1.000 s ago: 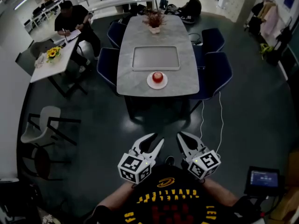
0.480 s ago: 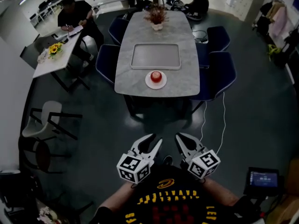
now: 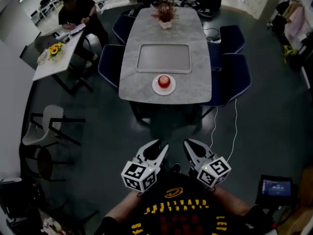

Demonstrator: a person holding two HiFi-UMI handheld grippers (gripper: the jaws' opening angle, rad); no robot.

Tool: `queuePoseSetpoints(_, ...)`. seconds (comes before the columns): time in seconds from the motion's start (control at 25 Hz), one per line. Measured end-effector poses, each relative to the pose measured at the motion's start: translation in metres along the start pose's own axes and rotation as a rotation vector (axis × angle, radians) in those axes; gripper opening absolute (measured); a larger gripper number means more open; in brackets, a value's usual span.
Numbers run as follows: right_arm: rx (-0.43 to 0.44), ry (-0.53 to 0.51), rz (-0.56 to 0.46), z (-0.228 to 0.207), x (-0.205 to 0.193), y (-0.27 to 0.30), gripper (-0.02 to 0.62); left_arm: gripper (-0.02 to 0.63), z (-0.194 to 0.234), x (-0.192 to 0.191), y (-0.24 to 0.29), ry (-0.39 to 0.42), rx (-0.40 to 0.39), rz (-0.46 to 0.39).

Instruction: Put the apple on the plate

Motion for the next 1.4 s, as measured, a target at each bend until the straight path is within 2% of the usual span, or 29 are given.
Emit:
queuePoseSetpoints(0.44,-0.087,-0.002,-0.021,-0.02,0.034,0.068,0.008,0.129,0.065,0.049,0.04,-0.006,-0.083,0.011)
queuePoseSetpoints(0.6,-0.139,0.029,-0.031,-0.024,0.048,0.092,0.008,0.129,0.093,0.068,0.044,-0.017,-0.096,0.009)
queuePoseSetpoints(1.16,-0.216,0.061,-0.015,-0.02,0.058,0.172,0.008,0.129,0.179,0.095,0.05,-0.07,-0.135,0.04)
queuePoseSetpoints(1.4,-0.259,0.062,0.002,-0.039,0.061,0.187,0.008,0.129,0.206,0.101,0.057,-0.095,-0.119,0.054)
Point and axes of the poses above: the fingertips, and each gripper's own axes: y forward along the fingers, z to its left, x out of its top, the point moved 3 cm from there along -y, backward along the fingers, and after that the axes turned 13 degrees about -x, right-handed, at the moved point
